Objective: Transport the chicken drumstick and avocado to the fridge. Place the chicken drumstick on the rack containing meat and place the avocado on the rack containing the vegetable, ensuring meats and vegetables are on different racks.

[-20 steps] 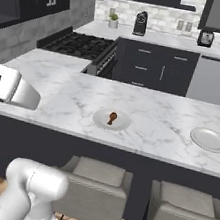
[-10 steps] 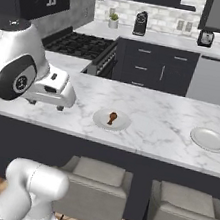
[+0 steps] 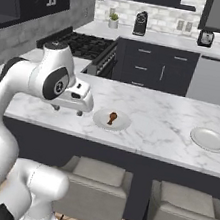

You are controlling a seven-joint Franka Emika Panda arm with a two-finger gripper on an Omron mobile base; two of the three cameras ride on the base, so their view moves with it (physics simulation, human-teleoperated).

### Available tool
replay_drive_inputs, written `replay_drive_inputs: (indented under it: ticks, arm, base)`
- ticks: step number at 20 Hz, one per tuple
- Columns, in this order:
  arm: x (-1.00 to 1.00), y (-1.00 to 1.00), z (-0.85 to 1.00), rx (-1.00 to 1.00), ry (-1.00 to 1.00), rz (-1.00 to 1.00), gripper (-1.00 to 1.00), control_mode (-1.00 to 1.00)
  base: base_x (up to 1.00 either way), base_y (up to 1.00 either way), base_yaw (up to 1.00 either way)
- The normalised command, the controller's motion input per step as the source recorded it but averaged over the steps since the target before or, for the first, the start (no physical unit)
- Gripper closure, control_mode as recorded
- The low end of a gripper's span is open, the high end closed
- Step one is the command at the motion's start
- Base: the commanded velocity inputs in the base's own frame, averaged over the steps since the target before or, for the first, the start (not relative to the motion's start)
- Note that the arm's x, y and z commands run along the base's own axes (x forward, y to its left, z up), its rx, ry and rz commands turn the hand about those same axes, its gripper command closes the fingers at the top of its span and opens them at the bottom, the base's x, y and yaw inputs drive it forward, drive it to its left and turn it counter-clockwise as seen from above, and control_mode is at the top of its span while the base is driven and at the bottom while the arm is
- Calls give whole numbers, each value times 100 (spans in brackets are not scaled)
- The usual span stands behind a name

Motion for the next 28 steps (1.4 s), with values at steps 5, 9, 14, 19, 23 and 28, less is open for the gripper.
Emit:
replay_drive_inputs:
  ticks: [5, 9, 14, 19, 23, 28]
  arm:
    - [100, -22, -53, 0, 5, 0, -100, -100]
    - [100, -3, -47, 0, 2, 0, -100, -100]
    - [100, -12, -35, 0, 1, 0, -100, -100]
    - [89, -23, -34, 0, 0, 0, -100, -100]
    - [61, -3, -40, 0, 3, 0, -100, -100]
    - [55, -6, -49, 0, 8, 0, -100, -100]
  base:
    - [0, 0, 0]
    - [0, 0, 0]
    - [0, 0, 0]
    - [0, 0, 0]
    - [0, 0, 0]
    - [0, 0, 0]
